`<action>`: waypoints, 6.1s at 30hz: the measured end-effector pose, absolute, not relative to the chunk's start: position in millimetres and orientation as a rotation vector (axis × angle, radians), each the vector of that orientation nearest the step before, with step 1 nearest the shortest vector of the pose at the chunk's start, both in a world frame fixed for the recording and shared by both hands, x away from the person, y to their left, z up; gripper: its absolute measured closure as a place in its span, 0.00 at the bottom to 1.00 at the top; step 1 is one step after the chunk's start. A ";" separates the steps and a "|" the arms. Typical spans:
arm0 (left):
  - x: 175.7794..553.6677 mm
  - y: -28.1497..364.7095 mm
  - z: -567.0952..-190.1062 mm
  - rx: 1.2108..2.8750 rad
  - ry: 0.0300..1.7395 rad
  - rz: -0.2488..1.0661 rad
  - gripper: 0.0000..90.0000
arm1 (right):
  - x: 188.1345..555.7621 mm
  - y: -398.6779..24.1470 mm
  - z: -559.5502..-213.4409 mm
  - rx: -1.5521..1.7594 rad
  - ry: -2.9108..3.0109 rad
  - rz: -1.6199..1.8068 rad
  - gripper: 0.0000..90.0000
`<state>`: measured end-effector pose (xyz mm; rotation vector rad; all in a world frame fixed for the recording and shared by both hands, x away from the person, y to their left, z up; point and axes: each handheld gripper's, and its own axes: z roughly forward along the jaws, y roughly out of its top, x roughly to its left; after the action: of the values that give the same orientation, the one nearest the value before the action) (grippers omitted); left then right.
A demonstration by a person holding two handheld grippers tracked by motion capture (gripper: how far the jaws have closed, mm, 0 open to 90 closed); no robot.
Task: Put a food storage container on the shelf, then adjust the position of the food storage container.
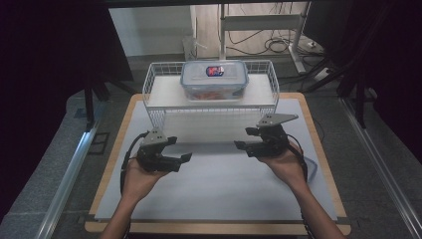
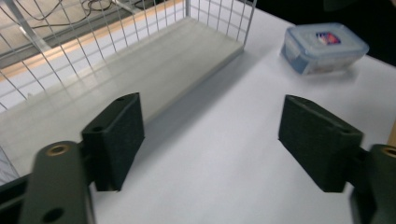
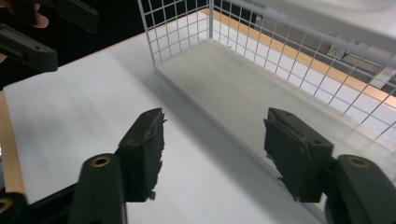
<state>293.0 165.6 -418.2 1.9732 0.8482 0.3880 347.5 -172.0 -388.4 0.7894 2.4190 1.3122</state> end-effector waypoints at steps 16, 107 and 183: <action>244.3 172.5 -477.4 1.977 0.905 0.368 0.07 | 311.8 -192.8 -436.3 0.832 2.388 1.297 0.19; 223.6 170.6 -525.8 2.040 0.946 0.387 0.05 | 343.8 -314.0 -485.5 1.483 2.128 0.900 1.00; 223.7 186.0 -525.3 2.003 0.975 0.357 0.04 | 299.8 -204.1 -490.2 0.964 2.461 1.125 0.36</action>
<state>223.7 186.0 -525.3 2.0032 0.9752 0.3568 299.8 -204.1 -490.2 0.9645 2.4611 1.1246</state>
